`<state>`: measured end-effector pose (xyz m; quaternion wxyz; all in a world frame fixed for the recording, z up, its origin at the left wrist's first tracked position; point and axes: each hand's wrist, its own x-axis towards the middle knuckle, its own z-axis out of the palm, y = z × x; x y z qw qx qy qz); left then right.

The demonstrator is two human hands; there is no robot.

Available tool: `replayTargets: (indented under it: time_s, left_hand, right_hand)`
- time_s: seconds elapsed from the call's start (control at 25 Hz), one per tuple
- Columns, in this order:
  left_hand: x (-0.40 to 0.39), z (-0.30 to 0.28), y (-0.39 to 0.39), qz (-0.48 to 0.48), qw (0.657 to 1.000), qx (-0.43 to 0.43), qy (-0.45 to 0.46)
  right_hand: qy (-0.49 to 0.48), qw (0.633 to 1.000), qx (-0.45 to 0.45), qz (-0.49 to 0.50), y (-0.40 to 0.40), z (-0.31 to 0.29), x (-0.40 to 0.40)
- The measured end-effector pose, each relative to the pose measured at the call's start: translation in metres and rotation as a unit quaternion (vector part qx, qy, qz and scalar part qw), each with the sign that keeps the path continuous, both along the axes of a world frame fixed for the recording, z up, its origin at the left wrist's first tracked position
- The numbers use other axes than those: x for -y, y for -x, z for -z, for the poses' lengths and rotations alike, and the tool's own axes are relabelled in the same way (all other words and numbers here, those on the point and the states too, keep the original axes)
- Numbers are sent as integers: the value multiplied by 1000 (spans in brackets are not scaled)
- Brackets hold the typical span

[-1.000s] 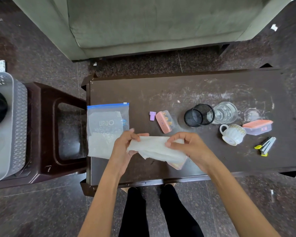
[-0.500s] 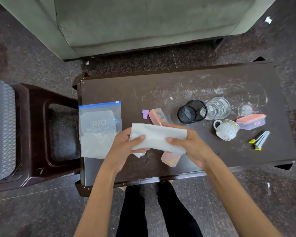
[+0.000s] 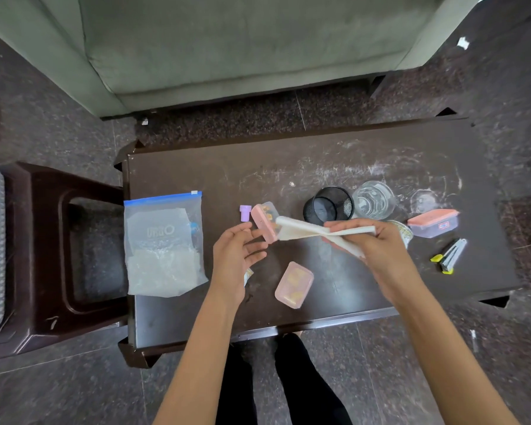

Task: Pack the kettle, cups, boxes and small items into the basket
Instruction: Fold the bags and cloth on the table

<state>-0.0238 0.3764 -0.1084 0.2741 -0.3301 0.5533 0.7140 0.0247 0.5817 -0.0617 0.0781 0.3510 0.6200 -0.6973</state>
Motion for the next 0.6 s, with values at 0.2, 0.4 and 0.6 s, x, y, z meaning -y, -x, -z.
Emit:
replayTargets:
  time_s: [0.2,0.4,0.6]
  left_hand:
    - [-53,-4,6,26,1000,11,-7]
    - [-88,-5,5,45,999,18,2]
    - [-98,-3,3,70,997,12,20]
  right_hand:
    - [-161,985,28,60,8,2,-47]
    - [-346,934,44,-82,36,26,-61]
    - [-424,874,83,-220,60,59,-60]
